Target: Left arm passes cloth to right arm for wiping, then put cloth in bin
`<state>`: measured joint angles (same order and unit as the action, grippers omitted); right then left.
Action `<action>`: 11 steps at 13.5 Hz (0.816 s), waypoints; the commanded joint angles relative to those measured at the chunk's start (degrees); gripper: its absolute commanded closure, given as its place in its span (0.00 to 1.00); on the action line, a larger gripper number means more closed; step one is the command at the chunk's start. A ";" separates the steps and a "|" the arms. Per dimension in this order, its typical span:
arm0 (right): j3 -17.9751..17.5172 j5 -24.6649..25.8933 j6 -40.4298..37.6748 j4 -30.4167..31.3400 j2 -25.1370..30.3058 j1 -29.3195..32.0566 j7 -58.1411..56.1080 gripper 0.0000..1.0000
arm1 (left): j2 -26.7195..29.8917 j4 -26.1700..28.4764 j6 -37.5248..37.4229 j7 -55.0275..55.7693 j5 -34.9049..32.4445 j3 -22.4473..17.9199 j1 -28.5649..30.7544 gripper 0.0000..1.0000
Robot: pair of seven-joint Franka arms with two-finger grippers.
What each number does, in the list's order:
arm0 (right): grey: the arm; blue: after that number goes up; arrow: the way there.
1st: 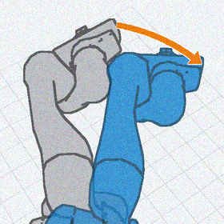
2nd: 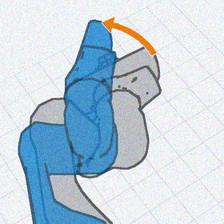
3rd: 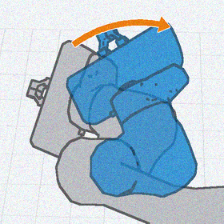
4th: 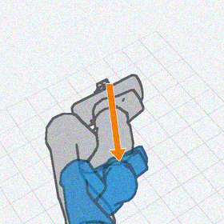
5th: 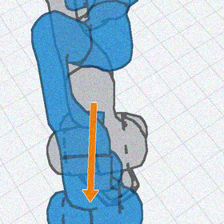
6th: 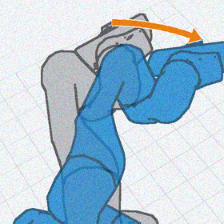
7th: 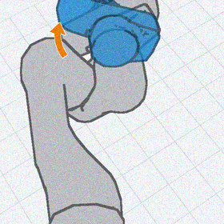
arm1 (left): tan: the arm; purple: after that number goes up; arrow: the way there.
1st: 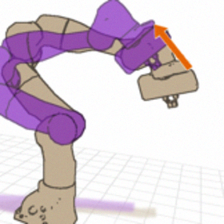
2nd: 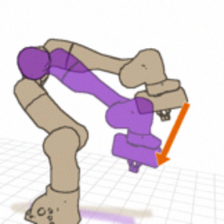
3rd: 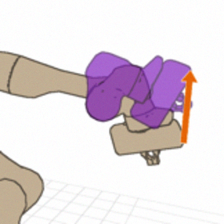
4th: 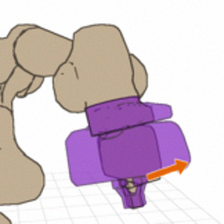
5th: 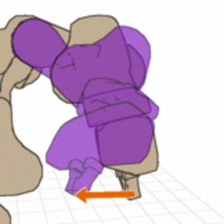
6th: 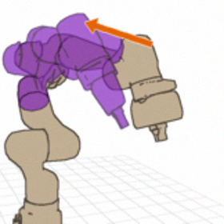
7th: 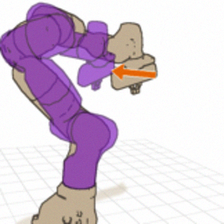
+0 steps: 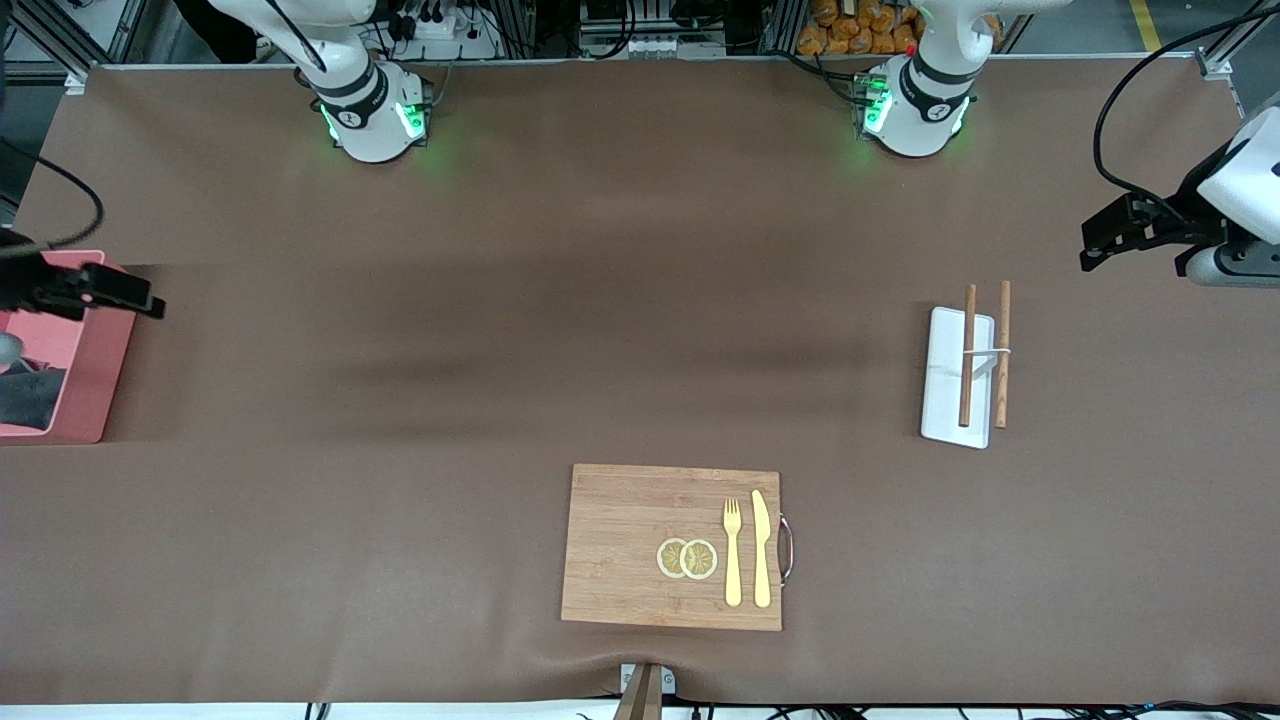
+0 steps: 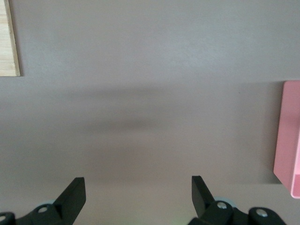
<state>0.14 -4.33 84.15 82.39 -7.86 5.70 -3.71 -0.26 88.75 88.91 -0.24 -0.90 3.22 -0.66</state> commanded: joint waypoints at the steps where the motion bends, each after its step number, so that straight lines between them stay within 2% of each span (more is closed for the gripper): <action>1: 7.12 -1.12 0.92 3.39 3.38 -6.11 0.99 0.00 | 0.35 -0.16 0.56 0.33 0.02 0.12 0.39 0.00; 2: 10.20 -1.56 0.92 2.87 3.73 -7.35 0.21 0.00 | 0.35 -0.16 0.56 0.33 0.02 0.12 0.39 0.00; 3: 11.19 -1.65 0.66 2.60 3.73 -8.06 0.02 0.00 | 0.35 -0.16 0.47 0.33 0.02 0.12 0.39 0.00; 11: 9.97 -1.47 1.54 2.94 5.75 -7.72 -1.21 0.00 | 0.43 -0.24 0.74 0.33 -0.07 0.03 0.39 0.00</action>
<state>10.08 -5.34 85.15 83.56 -4.46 -1.78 -4.28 -0.26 88.73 89.40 -0.24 -0.90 3.22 -0.52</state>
